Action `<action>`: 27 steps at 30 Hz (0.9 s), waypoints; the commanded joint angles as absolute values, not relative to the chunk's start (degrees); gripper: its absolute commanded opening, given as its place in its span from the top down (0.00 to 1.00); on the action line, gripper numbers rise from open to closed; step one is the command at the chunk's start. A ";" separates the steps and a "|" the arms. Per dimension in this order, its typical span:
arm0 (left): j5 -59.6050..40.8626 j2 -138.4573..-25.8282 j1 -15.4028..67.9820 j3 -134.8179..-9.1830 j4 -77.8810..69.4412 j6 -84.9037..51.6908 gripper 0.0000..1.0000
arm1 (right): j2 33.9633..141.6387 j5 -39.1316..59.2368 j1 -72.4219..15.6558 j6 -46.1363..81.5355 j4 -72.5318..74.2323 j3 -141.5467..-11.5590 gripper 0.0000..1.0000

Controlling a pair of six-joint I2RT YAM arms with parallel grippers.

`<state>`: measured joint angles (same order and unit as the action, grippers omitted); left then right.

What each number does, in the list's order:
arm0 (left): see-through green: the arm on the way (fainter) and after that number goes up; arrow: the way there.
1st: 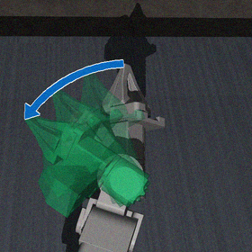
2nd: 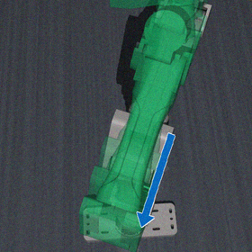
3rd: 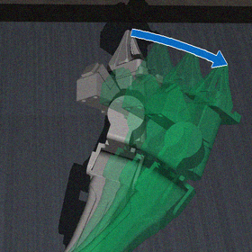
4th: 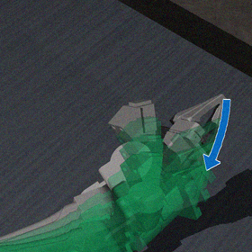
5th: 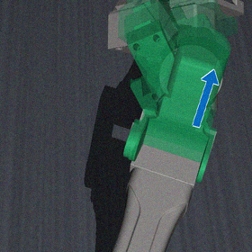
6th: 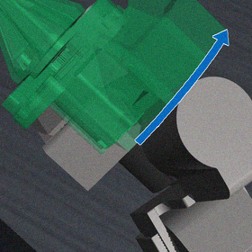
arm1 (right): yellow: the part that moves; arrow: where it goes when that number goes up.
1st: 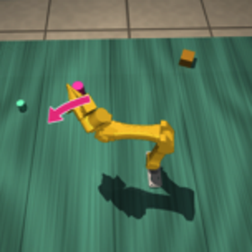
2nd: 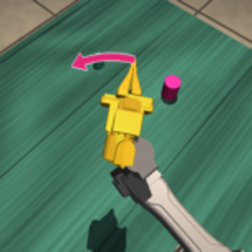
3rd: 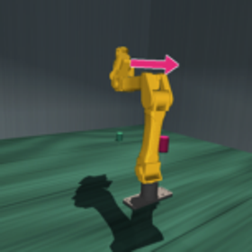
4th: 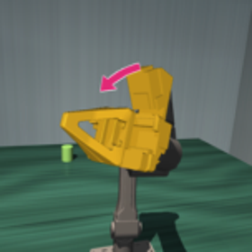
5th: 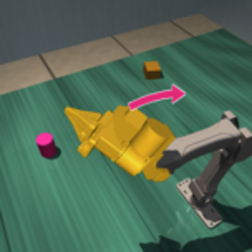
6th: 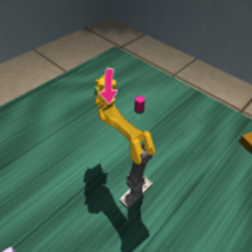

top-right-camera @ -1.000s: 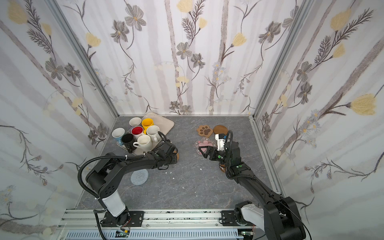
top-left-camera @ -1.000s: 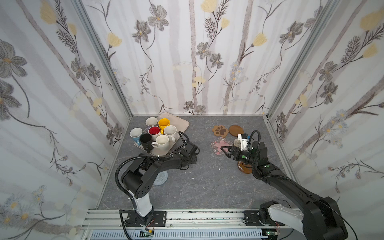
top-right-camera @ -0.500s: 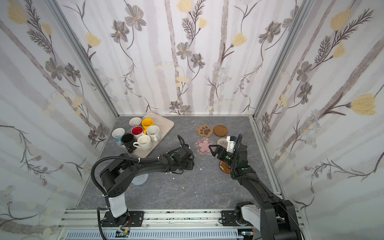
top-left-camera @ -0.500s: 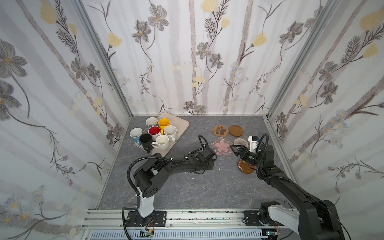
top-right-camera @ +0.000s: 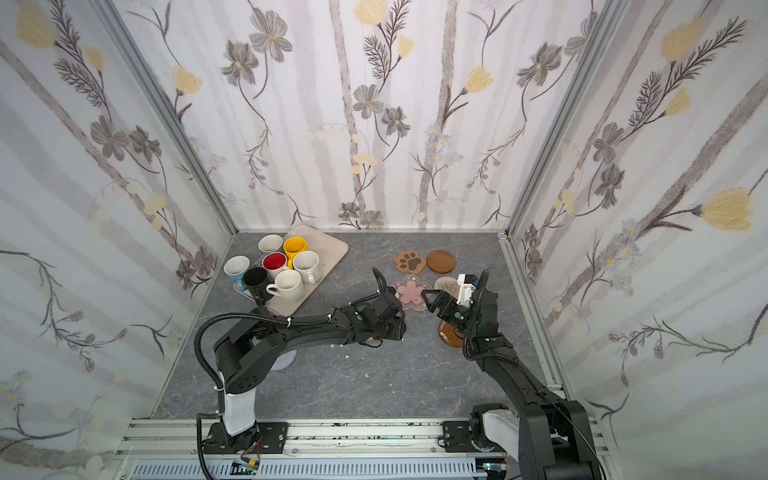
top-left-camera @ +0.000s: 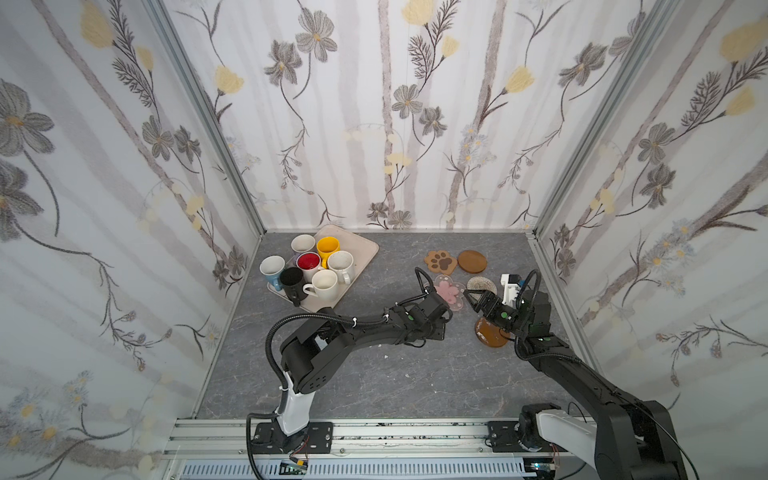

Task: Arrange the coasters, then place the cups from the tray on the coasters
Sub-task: 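Reach the left gripper toward the coasters while the right gripper draws back, then push the woven rattan coaster toward the pink flower coaster with the left gripper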

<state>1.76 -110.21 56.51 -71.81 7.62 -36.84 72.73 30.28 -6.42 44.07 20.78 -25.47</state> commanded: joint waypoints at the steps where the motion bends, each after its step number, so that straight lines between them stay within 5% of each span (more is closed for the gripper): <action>1: 6.83 -108.38 56.26 -71.61 12.70 -34.55 0.52 | 73.19 31.37 -6.42 44.19 23.68 -25.45 0.07; 12: 9.05 -103.92 51.53 -63.46 13.36 -32.96 0.63 | 73.69 31.53 -6.50 44.10 23.91 -25.34 0.07; 27: 4.49 -113.11 56.06 -70.21 12.31 -33.89 0.69 | 73.56 31.50 -6.50 43.95 23.68 -25.54 0.07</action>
